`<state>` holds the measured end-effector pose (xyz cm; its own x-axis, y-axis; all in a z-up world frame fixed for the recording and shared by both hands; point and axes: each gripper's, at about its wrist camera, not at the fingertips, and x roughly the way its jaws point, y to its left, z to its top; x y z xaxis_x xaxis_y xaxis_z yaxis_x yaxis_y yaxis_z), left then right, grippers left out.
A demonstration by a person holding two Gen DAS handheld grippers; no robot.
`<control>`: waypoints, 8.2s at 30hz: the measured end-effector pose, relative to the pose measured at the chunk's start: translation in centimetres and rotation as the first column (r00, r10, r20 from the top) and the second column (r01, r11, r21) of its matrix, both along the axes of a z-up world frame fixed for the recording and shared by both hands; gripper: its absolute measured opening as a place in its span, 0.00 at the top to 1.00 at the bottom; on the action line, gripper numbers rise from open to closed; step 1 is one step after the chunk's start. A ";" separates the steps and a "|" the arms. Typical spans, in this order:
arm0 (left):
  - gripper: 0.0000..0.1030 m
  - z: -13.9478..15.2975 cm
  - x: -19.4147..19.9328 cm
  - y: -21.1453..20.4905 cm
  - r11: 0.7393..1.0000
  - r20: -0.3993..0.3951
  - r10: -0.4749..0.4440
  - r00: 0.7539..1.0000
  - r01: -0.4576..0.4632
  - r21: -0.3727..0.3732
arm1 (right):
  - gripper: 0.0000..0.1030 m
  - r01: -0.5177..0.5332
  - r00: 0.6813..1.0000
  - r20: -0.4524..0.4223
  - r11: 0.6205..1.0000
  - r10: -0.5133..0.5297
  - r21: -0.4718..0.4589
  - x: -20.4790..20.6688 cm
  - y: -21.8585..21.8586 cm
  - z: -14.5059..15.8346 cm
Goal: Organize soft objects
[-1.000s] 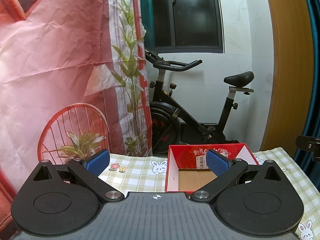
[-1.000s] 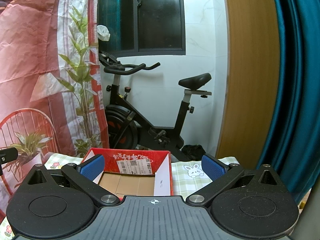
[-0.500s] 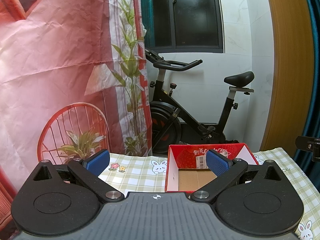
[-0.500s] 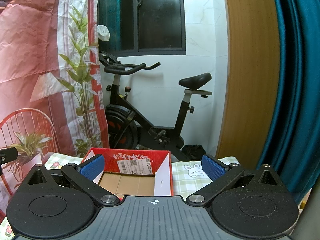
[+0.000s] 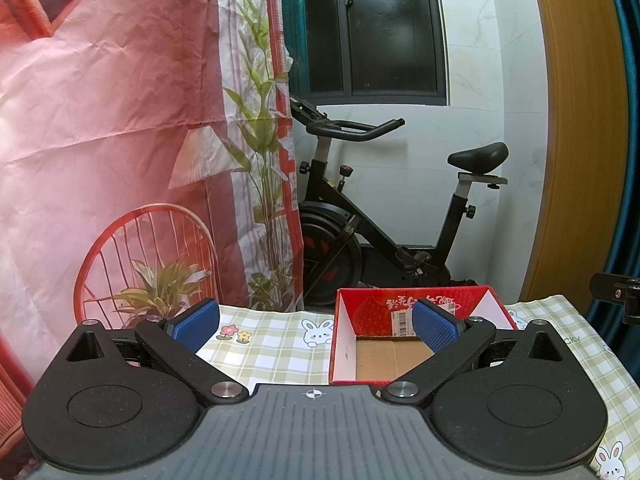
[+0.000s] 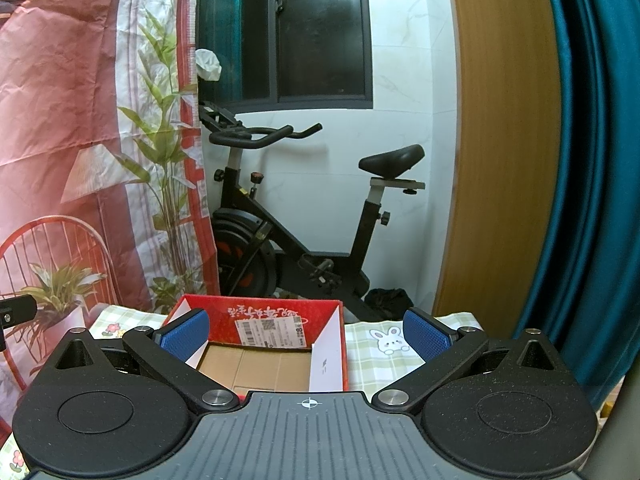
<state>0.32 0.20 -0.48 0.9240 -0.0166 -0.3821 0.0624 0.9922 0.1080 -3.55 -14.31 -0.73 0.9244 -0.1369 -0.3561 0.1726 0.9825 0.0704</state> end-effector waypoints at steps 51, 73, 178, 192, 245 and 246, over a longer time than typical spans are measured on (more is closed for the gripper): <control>0.01 -13.2 2.8 3.5 0.998 -0.240 -0.038 0.970 0.026 -0.051 | 0.14 -0.130 0.896 -0.371 0.944 0.243 0.305 2.2 5.5 -17.5; 0.46 -15.7 6.1 4.7 0.976 -0.305 -0.169 0.937 0.116 -0.182 | 0.26 -0.154 0.824 -0.439 0.887 0.359 0.436 4.9 6.7 -21.0; 0.53 -18.9 6.5 2.9 0.855 -0.406 -0.483 0.776 0.318 -0.409 | 0.71 -0.197 0.884 -0.306 0.877 0.352 0.439 3.0 4.0 -18.8; 0.54 -10.8 5.8 3.8 0.809 -0.176 -0.493 0.852 0.374 -0.453 | 0.71 -0.378 0.907 -0.083 0.887 0.412 0.264 4.7 3.2 -9.2; 0.53 -12.4 14.4 0.6 0.929 -0.369 -0.338 0.866 0.245 -0.275 | 0.62 -0.412 0.844 -0.330 0.905 0.423 0.107 19.7 1.5 -12.1; 0.53 -12.3 13.9 0.9 0.930 -0.368 -0.336 0.867 0.243 -0.276 | 0.62 -0.419 0.842 -0.326 0.902 0.430 0.107 19.1 1.9 -11.9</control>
<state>14.18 1.12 -12.80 0.6306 -0.3834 -0.6748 0.3425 0.9177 -0.2013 15.51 -12.46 -12.64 0.7143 0.2575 -0.6508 -0.2425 0.9633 0.1150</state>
